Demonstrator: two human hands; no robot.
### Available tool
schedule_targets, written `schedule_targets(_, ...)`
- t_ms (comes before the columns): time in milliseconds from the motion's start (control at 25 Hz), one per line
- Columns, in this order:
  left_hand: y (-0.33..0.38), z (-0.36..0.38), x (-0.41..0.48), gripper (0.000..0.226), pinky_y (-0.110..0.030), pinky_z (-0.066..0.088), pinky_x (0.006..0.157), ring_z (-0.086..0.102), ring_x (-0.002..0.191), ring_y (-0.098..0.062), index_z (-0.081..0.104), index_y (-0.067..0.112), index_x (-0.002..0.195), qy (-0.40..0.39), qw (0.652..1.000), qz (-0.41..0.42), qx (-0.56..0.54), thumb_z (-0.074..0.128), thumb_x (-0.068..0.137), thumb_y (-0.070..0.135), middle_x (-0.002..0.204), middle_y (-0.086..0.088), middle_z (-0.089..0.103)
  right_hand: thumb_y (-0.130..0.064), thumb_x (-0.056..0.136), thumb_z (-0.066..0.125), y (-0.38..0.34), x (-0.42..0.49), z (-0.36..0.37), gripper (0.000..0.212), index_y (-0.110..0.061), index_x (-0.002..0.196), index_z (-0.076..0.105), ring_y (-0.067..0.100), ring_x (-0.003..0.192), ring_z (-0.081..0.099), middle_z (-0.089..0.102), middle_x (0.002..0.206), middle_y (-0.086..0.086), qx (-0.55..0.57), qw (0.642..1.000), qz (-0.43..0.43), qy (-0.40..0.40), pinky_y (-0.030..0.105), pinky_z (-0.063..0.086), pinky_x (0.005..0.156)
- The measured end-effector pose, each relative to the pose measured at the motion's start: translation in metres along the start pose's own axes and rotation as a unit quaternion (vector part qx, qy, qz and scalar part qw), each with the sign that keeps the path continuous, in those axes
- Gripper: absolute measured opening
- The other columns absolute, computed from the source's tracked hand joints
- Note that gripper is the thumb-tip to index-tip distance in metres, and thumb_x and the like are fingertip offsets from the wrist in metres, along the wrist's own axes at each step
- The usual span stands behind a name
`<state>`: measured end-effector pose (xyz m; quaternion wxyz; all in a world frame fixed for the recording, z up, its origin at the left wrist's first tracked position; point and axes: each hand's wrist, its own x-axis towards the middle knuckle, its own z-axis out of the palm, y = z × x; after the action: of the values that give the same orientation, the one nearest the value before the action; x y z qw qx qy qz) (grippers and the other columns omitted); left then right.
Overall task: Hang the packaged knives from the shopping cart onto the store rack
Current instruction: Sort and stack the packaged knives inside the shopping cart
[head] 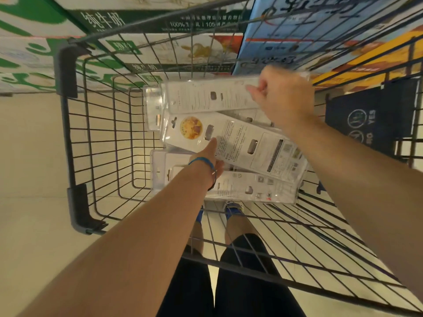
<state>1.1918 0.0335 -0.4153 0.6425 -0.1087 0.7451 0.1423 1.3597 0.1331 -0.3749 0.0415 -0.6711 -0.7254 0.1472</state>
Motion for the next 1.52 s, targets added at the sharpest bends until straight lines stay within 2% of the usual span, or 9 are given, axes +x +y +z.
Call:
schedule_targets(120,-0.010,-0.005,0.005,0.042,-0.016,0.042,0.039,0.051,0.040,-0.008,0.069,0.007,0.107,0.024,0.999,0.017,0.043,0.066,0.091,0.046,0.076,-0.003,0.068,-0.064,0.095,0.052,-0.016,-0.026,0.026,0.059,-0.021,0.135,0.057,0.029,0.112,0.062,0.066,0.129,0.008,0.059,0.963,0.022,-0.263,0.039,0.053,0.084)
schedule_targets(240,-0.013,-0.011,0.003,0.036,-0.027,0.053,0.060,0.059,0.058,-0.017,0.070,0.007,0.085,0.040,0.990,0.088,0.103,0.068,0.089,0.043,0.080,-0.007,0.073,-0.070,0.085,0.059,-0.016,-0.068,0.043,0.101,-0.026,0.163,0.012,0.036,0.155,0.012,0.007,0.171,0.010,-0.015,0.919,-0.022,-0.394,0.062,0.027,0.119)
schedule_targets(400,-0.011,-0.014,-0.026,0.018,-0.018,0.051,0.050,0.065,0.050,-0.007,0.069,0.008,0.083,0.002,0.984,0.147,0.100,0.068,0.091,0.025,0.070,-0.005,0.074,-0.032,0.095,0.066,-0.011,-0.121,0.045,0.078,-0.029,0.161,0.023,0.037,0.146,0.037,0.032,0.164,0.009,-0.052,0.958,-0.023,-0.282,0.054,0.044,0.109)
schedule_targets(560,-0.007,-0.027,-0.069,0.034,-0.022,0.053,0.056,0.070,0.063,-0.008,0.067,0.013,0.099,-0.085,0.971,0.204,0.092,0.067,0.088,0.045,0.079,-0.001,0.077,-0.055,0.096,0.057,-0.013,-0.116,0.008,0.028,-0.035,0.109,0.071,0.014,0.066,0.058,0.062,0.077,-0.013,-0.005,0.982,0.036,-0.184,0.021,0.034,0.049)
schedule_targets(880,0.018,-0.046,-0.110,0.048,-0.034,0.061,0.077,0.067,0.102,-0.017,0.059,0.023,0.107,-0.082,0.965,0.240,0.072,0.077,0.077,0.055,0.111,0.004,0.066,-0.108,0.052,0.037,-0.011,-0.066,-0.058,0.096,-0.022,0.075,0.070,0.011,0.074,0.059,0.067,0.076,-0.007,0.275,0.897,0.254,-0.234,0.030,0.040,0.065)
schedule_targets(1040,0.017,-0.039,-0.122,0.022,-0.035,0.060,0.071,0.071,0.077,-0.019,0.063,0.019,0.095,-0.165,0.960,0.224,-0.024,0.075,0.086,0.035,0.079,0.002,0.071,-0.090,0.083,0.027,-0.009,-0.072,-0.061,0.077,-0.024,0.077,0.065,0.025,0.093,0.061,0.067,0.099,0.006,0.271,0.893,0.267,-0.242,0.036,0.036,0.081)
schedule_targets(1160,0.009,-0.041,-0.118,0.021,-0.042,0.061,0.079,0.073,0.083,-0.022,0.064,0.017,0.099,-0.177,0.958,0.222,-0.053,0.075,0.088,0.031,0.080,0.001,0.073,-0.084,0.090,0.017,-0.006,-0.085,-0.055,0.089,-0.020,0.123,0.070,0.030,0.124,0.055,0.062,0.132,0.014,0.295,0.885,0.281,-0.224,0.038,0.034,0.095)
schedule_targets(1360,-0.001,-0.053,-0.120,0.024,-0.034,0.060,0.070,0.075,0.086,-0.019,0.061,0.013,0.108,-0.190,0.952,0.213,-0.111,0.069,0.092,0.028,0.088,-0.001,0.077,-0.068,0.093,0.012,0.019,-0.094,-0.063,0.079,-0.034,0.062,0.077,0.020,0.082,0.067,0.074,0.068,-0.002,0.361,0.851,0.349,-0.153,0.043,0.051,0.095)
schedule_targets(1520,-0.004,-0.070,-0.133,0.026,-0.035,0.061,0.076,0.071,0.103,-0.023,0.064,0.012,0.112,-0.193,0.942,0.212,-0.174,0.067,0.094,0.030,0.109,-0.006,0.074,-0.058,0.101,0.015,0.038,-0.112,-0.077,0.081,-0.025,0.059,0.076,0.029,0.097,0.069,0.076,0.078,0.004,0.373,0.838,0.377,-0.127,0.046,0.049,0.104)
